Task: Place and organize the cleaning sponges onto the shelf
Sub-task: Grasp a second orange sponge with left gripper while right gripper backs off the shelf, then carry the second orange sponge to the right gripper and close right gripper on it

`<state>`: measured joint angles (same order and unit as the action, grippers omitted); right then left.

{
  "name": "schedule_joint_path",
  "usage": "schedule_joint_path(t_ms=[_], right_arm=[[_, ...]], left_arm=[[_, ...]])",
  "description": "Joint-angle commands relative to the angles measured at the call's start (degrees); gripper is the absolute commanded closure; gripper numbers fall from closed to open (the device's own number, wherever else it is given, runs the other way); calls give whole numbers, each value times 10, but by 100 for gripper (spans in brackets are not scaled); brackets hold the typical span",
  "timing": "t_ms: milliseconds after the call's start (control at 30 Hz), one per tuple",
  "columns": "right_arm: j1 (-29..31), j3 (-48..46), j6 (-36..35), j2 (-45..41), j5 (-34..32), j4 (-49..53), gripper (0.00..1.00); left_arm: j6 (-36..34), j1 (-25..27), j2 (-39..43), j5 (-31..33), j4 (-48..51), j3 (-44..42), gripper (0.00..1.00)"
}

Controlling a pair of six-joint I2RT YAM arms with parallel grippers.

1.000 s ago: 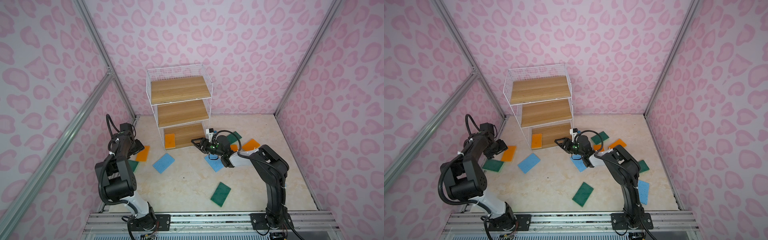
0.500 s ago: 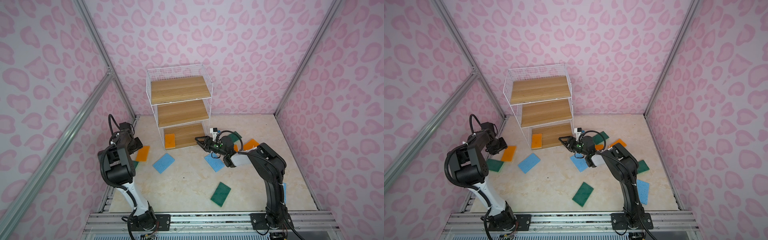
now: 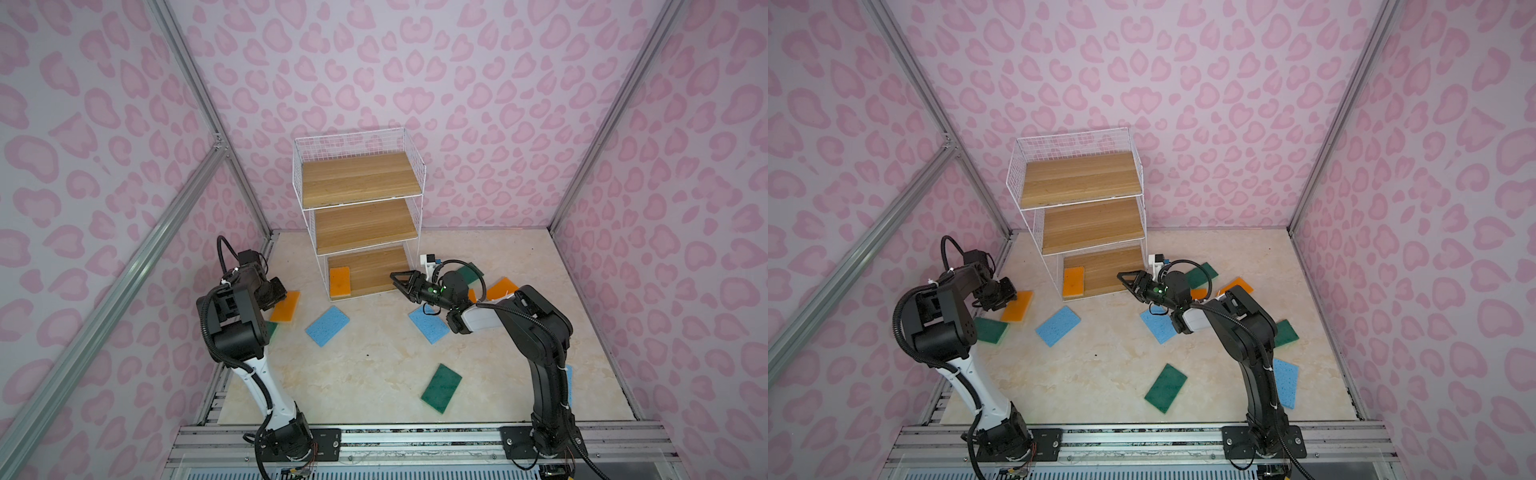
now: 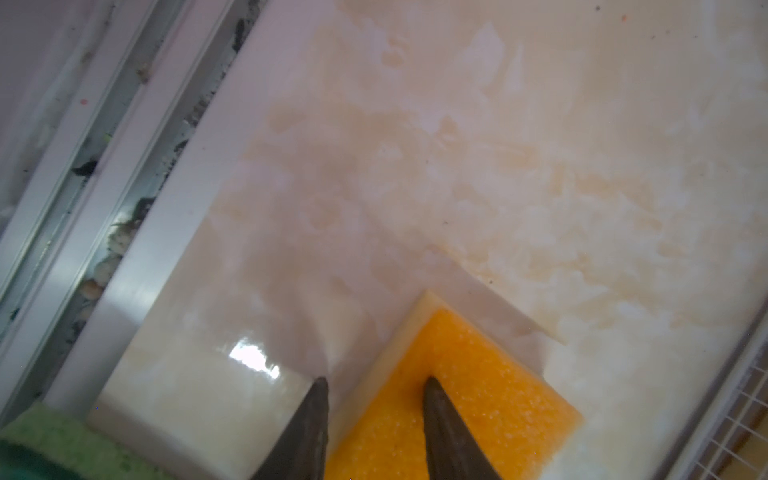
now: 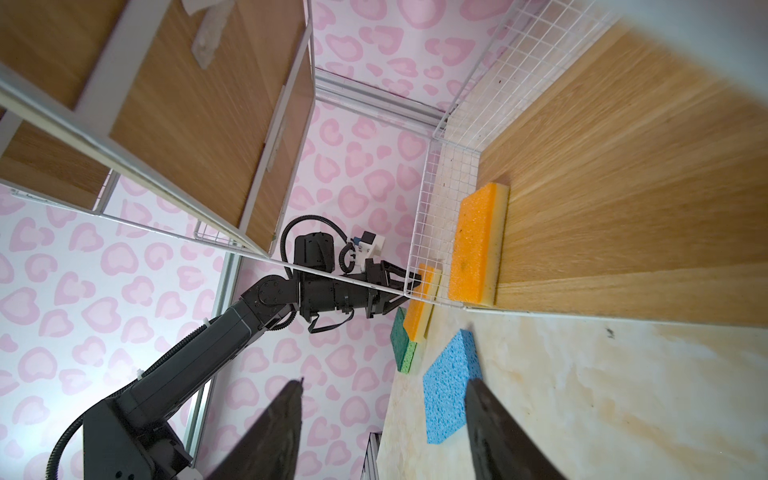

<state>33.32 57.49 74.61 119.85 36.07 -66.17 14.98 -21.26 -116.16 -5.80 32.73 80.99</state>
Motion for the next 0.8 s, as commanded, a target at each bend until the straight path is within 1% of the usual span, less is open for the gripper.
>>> schedule_joint_path(t_ms=[0,100,233,367,500,600,667,767], right_arm=[[1,2,2,6,7,-15,37],[1,2,1,5,7,-15,37],[2,2,0,3,7,-14,37],[7,2,-7,-4,4,-4,37],[18,4,-29,-15,-2,25,37],[30,7,-42,-34,-3,48,37],[40,8,-60,-51,-6,78,37],[57,10,-100,-82,-24,145,38]], left_arm=[[-5,1,-11,-15,-10,-7,70],[-4,2,-10,-22,-12,-11,83],[-2,2,-1,-25,-15,-17,96],[15,1,18,-34,-12,-22,96],[66,1,54,-67,-21,-35,96],[103,1,87,-65,-13,-58,96],[126,1,114,-64,-7,-72,96],[160,3,167,-79,-9,-110,96]])
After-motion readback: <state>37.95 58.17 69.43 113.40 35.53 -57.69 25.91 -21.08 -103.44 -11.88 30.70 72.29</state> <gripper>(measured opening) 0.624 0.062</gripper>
